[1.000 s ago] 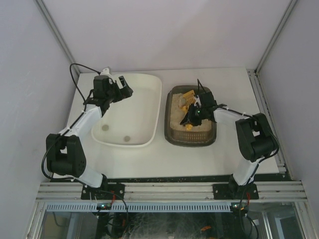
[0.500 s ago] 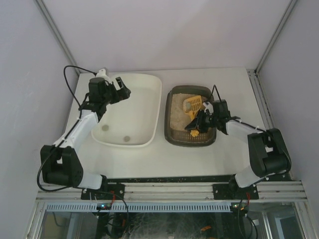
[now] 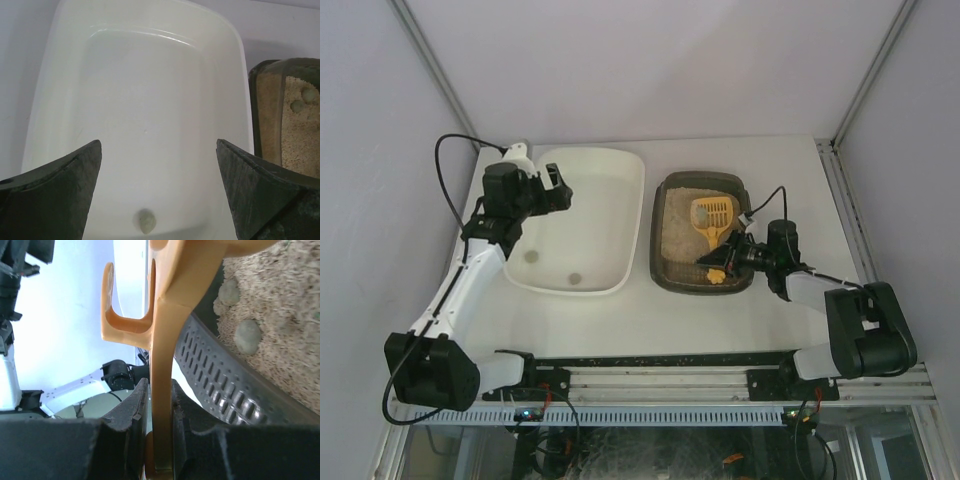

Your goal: Clean the litter box

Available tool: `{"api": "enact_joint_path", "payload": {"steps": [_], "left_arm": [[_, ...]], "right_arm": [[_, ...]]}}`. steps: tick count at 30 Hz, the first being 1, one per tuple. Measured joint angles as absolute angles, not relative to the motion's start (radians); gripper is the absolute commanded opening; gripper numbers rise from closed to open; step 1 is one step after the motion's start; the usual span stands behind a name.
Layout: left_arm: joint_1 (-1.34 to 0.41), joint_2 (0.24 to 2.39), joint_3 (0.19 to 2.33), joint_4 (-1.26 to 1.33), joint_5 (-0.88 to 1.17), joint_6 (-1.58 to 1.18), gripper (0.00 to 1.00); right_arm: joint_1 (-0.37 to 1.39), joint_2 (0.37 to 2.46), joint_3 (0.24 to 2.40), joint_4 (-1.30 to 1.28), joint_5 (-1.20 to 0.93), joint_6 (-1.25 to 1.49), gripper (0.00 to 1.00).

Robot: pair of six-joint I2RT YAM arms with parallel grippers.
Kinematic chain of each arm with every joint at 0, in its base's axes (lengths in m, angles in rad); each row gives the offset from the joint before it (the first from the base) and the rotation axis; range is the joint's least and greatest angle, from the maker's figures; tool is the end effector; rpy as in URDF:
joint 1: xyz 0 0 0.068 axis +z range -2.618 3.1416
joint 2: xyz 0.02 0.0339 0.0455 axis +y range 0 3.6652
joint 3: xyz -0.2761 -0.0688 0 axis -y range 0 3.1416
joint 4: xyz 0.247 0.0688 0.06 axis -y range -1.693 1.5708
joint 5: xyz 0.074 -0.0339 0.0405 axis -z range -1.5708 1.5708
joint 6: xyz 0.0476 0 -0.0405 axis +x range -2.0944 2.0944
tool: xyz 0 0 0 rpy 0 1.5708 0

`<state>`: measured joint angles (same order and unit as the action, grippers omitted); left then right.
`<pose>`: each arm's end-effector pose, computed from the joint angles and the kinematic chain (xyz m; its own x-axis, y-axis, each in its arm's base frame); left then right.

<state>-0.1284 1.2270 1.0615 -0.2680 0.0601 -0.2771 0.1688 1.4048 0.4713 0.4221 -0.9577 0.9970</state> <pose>0.2880 -0.0401 0.3409 -0.4505 -0.2172 -0.8660 0.0610 0.9602 -0.2725 0.2478 0.0817 0.1734 -0.9336 0.3311 -0.1372 -0.0290 0.3119 0.9497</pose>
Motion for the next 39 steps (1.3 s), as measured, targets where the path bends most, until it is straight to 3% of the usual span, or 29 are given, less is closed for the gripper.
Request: {"api": "enact_joint_path", "payload": {"steps": [7,15,39], "left_arm": [[-0.128,1.178,1.062,-0.358,0.148,-0.152,1.00],[-0.128,1.144,1.061,-0.394,0.353,-0.028,1.00],[-0.128,1.134,0.980,-0.393,0.459,0.015,1.00]], "right_arm": [[0.105,1.397,0.389,0.535,-1.008,1.062,0.00],[0.096,1.346,0.395,0.444,-1.014,1.006,0.00],[0.192,1.302,0.430,0.394,-0.968,0.967,0.00]]}}
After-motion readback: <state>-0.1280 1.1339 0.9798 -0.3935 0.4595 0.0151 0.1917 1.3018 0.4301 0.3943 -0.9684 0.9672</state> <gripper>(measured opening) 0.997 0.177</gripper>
